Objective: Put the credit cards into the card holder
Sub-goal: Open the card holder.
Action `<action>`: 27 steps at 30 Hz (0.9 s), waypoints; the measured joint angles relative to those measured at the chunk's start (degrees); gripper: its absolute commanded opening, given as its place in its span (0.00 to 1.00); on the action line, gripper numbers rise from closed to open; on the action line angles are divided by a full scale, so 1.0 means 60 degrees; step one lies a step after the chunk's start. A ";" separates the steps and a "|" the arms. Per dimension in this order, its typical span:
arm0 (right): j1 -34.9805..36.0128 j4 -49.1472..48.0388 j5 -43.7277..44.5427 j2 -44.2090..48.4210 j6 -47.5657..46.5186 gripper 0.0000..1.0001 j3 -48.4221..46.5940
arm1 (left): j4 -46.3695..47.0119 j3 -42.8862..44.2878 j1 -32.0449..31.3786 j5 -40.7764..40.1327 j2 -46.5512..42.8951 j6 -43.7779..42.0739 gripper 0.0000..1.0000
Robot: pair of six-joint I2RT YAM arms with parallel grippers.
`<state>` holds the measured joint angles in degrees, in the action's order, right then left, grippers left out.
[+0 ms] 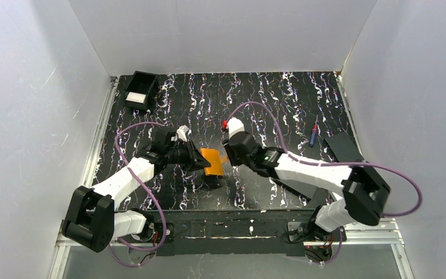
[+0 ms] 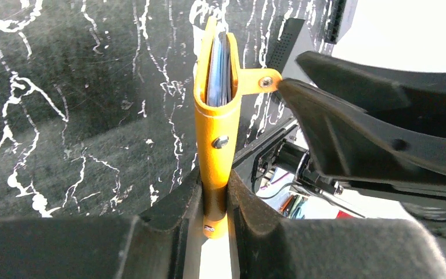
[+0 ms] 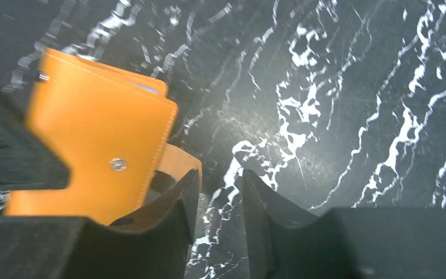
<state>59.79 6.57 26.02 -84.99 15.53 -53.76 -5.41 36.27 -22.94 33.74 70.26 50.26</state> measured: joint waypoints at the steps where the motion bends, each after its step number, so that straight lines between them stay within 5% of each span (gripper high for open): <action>1: -0.0171 -0.0015 -0.0368 0.0255 -0.0011 0.47 0.0000 | 0.0091 0.0000 0.0000 0.0095 0.0000 -0.0069 0.00; 6: -0.1147 -0.0215 -0.2736 0.1100 0.0142 0.59 0.0007 | 0.0561 0.0000 0.0018 0.0535 0.0000 -0.0386 0.00; 13: -0.1778 -0.0484 -0.4743 0.1118 0.0707 0.54 0.0674 | 0.0874 0.0000 0.0029 0.0845 -0.0018 -0.0674 0.00; 18: -0.2226 -0.0634 -0.5235 0.1031 0.1126 0.44 0.0998 | 0.1009 -0.0004 0.0036 0.0973 -0.0113 -0.0667 0.00; 27: -0.2532 -0.1639 -0.5672 0.1027 0.1457 0.48 0.1570 | 0.1177 -0.0036 0.0036 0.1242 -0.0142 -0.0667 0.00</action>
<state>44.60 -3.27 -8.01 -78.83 24.27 -44.34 1.65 36.05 -22.72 41.19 69.41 46.26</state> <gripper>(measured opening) 0.489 0.158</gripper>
